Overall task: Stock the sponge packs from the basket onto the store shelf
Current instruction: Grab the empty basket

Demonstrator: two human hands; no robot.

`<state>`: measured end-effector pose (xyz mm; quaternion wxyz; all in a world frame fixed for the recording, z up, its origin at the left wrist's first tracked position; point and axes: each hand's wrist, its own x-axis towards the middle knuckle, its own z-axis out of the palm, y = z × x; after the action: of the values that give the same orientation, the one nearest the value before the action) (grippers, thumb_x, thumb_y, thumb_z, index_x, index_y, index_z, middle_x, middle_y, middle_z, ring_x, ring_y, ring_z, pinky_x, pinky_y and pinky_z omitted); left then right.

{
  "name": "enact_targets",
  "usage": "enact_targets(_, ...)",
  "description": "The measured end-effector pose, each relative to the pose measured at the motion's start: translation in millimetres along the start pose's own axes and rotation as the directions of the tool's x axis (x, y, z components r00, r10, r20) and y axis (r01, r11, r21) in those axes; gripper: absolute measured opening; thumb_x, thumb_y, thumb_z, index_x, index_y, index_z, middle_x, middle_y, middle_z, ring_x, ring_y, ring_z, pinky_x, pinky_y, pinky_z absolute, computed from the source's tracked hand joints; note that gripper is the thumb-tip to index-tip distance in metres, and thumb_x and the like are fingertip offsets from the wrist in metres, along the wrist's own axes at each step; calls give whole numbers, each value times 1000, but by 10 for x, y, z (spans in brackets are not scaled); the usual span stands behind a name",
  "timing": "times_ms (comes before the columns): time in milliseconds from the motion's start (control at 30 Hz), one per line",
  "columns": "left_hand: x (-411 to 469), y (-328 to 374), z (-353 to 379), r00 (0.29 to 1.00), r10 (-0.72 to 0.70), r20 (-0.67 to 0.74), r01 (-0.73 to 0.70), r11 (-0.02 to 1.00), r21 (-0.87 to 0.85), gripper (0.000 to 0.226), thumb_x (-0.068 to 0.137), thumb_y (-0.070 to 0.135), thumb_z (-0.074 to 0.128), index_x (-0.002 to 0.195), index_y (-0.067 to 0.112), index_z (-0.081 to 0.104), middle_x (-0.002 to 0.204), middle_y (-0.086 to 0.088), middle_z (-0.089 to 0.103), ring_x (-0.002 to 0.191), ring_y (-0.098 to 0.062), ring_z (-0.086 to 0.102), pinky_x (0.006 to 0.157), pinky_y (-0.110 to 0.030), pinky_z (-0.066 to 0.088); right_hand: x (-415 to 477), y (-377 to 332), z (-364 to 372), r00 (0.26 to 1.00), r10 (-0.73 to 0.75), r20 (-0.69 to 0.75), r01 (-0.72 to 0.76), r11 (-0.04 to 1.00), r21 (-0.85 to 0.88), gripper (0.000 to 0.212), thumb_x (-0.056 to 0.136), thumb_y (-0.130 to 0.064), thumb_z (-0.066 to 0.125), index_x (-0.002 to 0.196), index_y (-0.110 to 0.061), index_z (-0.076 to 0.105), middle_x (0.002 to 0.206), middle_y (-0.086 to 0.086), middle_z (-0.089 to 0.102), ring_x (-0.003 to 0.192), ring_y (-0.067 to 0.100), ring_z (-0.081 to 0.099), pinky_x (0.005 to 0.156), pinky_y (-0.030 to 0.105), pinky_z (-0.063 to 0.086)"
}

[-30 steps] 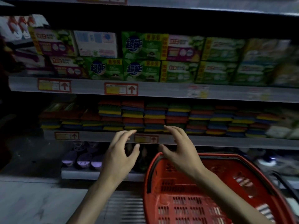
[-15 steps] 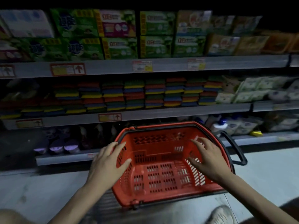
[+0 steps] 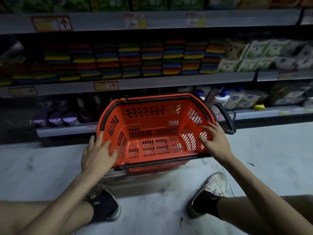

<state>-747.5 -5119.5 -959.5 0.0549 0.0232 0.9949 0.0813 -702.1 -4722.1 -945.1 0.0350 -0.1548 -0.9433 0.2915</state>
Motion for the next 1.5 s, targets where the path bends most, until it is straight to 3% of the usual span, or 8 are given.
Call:
enact_targets(267, -311, -241, -92, 961, -134, -242, 65, 960, -273, 44, 97, 26, 64, 139, 12, 59, 157, -6, 43, 127, -34, 58, 93, -50, 53, -338, -177, 283, 996, -88, -15, 87, 994, -72, 46, 85, -28, 80, 125, -9, 70, 140, 19, 58, 148, 38, 34, 123, 49, 27)
enact_targets(367, -391, -280, -152, 969, -132, -208, 83, 970, -230, 43, 94, 25, 67, 134, 9, 64, 148, -14, 51, 126, -38, 58, 95, -52, 53, -432, -293, 308, 997, -81, -2, 80, 989, -126, 50, 84, -38, 76, 124, -9, 70, 138, 23, 58, 141, 45, 40, 119, 53, 33)
enact_targets(467, -500, -244, -218, 980, -82, -181, 50, 984, -174, 46, 92, 35, 64, 131, 10, 66, 134, -17, 60, 123, -40, 57, 97, -54, 51, -512, -436, 305, 993, -92, 68, 105, 967, -234, 69, 78, -58, 47, 123, -12, 70, 131, 21, 62, 128, 44, 52, 107, 53, 43)
enact_targets(567, -668, -143, -372, 979, 17, -204, -41, 993, -114, 57, 90, 51, 46, 129, 15, 67, 131, -12, 64, 122, -36, 59, 100, -52, 48, -662, -633, 213, 983, -101, 151, 145, 938, -317, 72, 75, -60, 42, 129, -19, 67, 138, 17, 59, 132, 40, 49, 111, 51, 38)
enact_targets(733, -979, -59, -754, 971, 100, -218, -115, 992, -58, 53, 94, 42, 62, 143, 23, 56, 145, -5, 55, 135, -28, 49, 112, -48, 36, -969, -895, -165, 952, -193, 239, 268, 901, -341, 77, 72, -67, 35, 134, -29, 63, 148, 7, 52, 141, 31, 41, 117, 51, 29)
enact_targets(867, -1159, 24, -1081, 971, 183, -155, -188, 982, -20, 62, 93, 42, 61, 150, 26, 46, 147, -2, 50, 137, -26, 47, 109, -45, 40, -1124, -1084, -522, 943, -256, 214, 318, 884, -343, 55, 89, -53, 59, 137, -26, 61, 151, 10, 50, 142, 30, 43, 115, 46, 34)
enact_targets(1067, -1258, 241, -1541, 960, 279, 40, -277, 960, -40, 64, 94, 53, 56, 153, 34, 39, 153, 2, 41, 141, -23, 41, 107, -43, 44, -1253, -1553, -910, 921, -340, 190, 387, 854, -348, 54, 92, -49, 60, 140, -23, 59, 151, 11, 51, 141, 31, 45, 114, 43, 38)
enact_targets(1500, -523, 445, -1286, 937, 327, -125, -339, 936, -93, 58, 95, 51, 55, 150, 36, 43, 148, 10, 43, 135, -18, 46, 105, -38, 44, -585, -1598, -417, 927, -357, 113, 373, 903, -212, 69, 90, -63, 56, 148, -27, 50, 154, 6, 47, 144, 25, 41, 119, 42, 35)
